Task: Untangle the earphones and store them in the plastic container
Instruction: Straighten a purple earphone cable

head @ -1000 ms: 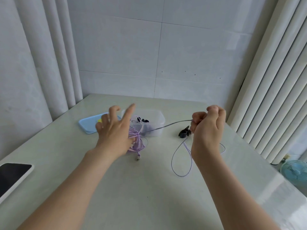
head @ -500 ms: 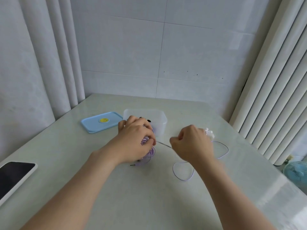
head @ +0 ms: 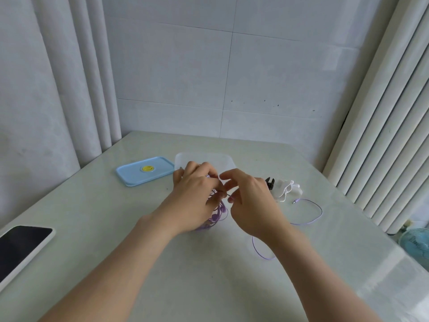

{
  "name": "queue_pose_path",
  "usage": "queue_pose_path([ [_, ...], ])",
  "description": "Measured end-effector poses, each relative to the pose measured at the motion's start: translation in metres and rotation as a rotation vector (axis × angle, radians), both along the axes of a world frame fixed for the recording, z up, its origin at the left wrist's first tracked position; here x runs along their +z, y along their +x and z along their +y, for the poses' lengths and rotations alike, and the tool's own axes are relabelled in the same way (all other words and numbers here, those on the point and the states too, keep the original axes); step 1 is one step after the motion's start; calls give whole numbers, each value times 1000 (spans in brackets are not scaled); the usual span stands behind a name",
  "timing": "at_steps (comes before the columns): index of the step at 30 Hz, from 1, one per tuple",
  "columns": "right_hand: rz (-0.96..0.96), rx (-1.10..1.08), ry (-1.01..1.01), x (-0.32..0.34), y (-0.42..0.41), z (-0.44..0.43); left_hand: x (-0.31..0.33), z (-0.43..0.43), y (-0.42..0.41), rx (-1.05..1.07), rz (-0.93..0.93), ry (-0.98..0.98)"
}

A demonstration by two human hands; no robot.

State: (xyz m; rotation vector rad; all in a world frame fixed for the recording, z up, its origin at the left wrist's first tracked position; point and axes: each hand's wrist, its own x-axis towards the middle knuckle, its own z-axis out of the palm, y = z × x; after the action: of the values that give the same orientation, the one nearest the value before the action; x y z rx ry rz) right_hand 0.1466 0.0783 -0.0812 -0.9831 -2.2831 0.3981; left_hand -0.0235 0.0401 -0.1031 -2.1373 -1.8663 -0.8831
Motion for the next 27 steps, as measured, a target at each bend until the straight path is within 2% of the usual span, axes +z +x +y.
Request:
queue_pose_path([
  [3,-70,-80,-59,-4,-1,5,0,1,-1,-7,-17,-18],
  [7,-12,-84,-89,-5,-1,10,1,1,-3,-36,-23,-82],
  [11,-78,-25,4,-8,5,15,0,-2,-9,-46,-21,-152],
  [14,-113,-40,57,-10,10,22,2,-3,-13,3,3,-128],
  [17,-31,-84,24,-3,15,23,5,-3,-12,77,-30,-46],
  [20,149,-111,-161,5,19,22,8,-3,-15,206,-34,50],
  [24,354,-167,-379,16,23,20,7,-4,-26,376,77,160],
  [26,386,-235,-357,14,21,20,5,-4,-28,425,94,160],
  [27,342,-313,-271,13,20,21,5,-4,-29,448,87,149],
])
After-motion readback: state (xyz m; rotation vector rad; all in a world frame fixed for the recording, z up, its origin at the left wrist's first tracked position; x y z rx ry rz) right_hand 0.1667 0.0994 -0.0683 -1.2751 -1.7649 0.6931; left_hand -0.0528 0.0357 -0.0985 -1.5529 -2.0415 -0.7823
